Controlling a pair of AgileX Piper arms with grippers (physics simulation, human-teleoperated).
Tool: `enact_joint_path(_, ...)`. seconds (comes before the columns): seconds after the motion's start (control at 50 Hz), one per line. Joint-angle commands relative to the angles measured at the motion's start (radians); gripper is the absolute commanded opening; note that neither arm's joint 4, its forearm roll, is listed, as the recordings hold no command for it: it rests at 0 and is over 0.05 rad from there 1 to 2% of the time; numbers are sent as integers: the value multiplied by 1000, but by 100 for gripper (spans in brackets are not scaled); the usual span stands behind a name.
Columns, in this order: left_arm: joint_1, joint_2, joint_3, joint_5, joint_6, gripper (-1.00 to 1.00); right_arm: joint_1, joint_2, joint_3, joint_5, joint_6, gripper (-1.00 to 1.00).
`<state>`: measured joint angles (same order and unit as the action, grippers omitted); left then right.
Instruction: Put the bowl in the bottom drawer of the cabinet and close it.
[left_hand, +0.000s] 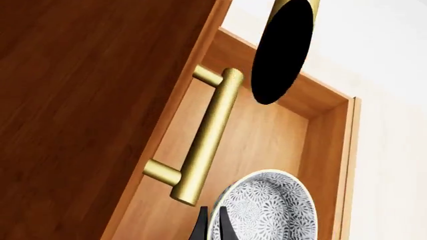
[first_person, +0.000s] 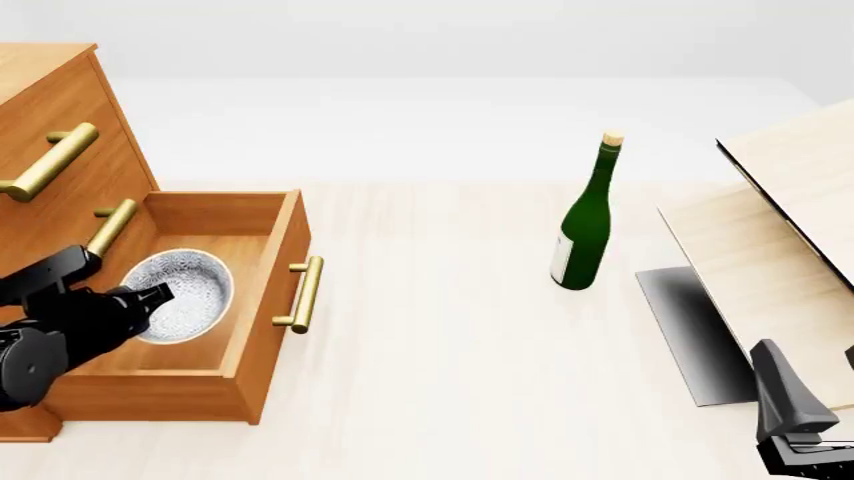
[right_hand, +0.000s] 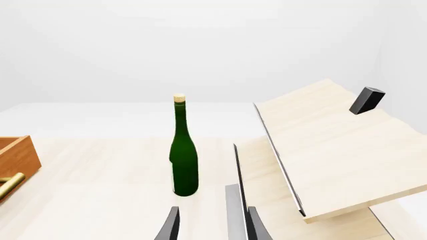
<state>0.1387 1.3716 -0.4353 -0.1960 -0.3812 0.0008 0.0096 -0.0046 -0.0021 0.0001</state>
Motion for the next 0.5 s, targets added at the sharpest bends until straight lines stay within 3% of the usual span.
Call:
enact_joint_path(0.02, 20, 40, -7, -19, -3, -100, 0, -1, 0, 0, 0, 100)
enact_joint_path(0.5, 20, 71, -13, -28, 12, -100, 0, -1, 0, 0, 0, 100)
